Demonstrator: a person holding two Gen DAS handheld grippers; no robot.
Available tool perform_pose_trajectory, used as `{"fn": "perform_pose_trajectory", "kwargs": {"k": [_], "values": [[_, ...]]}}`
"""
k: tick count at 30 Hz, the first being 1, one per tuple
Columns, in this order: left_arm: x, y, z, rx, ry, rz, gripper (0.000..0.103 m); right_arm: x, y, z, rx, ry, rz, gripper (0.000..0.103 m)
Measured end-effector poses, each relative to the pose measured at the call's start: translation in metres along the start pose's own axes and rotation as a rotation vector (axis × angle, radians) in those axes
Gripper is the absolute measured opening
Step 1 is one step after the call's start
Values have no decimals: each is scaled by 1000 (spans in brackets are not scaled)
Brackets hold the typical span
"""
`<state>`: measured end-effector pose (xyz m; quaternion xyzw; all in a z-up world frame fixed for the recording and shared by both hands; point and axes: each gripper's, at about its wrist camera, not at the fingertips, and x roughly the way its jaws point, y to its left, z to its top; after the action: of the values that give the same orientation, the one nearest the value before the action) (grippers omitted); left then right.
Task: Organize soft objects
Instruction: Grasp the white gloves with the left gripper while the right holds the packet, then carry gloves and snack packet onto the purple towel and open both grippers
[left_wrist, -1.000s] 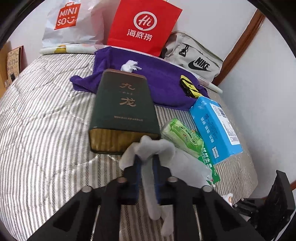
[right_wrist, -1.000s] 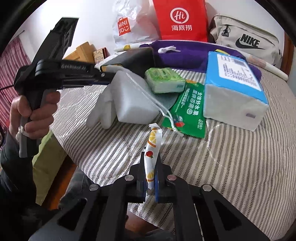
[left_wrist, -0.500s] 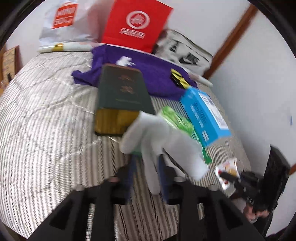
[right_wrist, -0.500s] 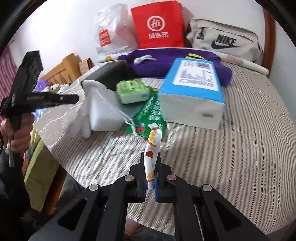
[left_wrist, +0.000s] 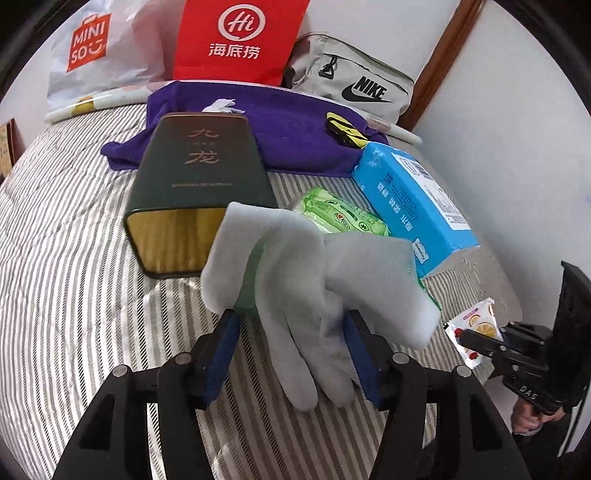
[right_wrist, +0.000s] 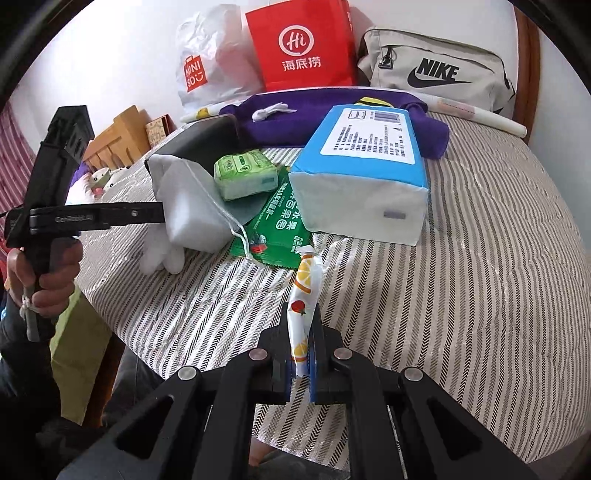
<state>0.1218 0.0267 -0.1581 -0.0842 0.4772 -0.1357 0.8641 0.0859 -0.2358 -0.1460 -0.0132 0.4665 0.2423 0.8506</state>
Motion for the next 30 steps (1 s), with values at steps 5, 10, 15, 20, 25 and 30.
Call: {"fn": "perform_pose_trajectory", "kwargs": {"k": [5,10,15,20,25,30], "values": [[0,-1,0,11,-10,-3,11,0,-2,2,3,-4,-1,7],[-20,13,-4,-34,-58,16,11,-5,-5,3,5,-19,-13,6],[-47,33,-7,-92,-104,55,11,-5,-10,3,31,-15,-31,6],[-69,41,-5,-119,-152,59,11,-13,-10,6,34,-36,-38,6],[-83,37,2,-115,-184,69,11,-24,-7,13,25,-55,-51,6],[-96,32,11,-112,-208,68,11,-36,-6,26,14,-85,-57,6]]}}
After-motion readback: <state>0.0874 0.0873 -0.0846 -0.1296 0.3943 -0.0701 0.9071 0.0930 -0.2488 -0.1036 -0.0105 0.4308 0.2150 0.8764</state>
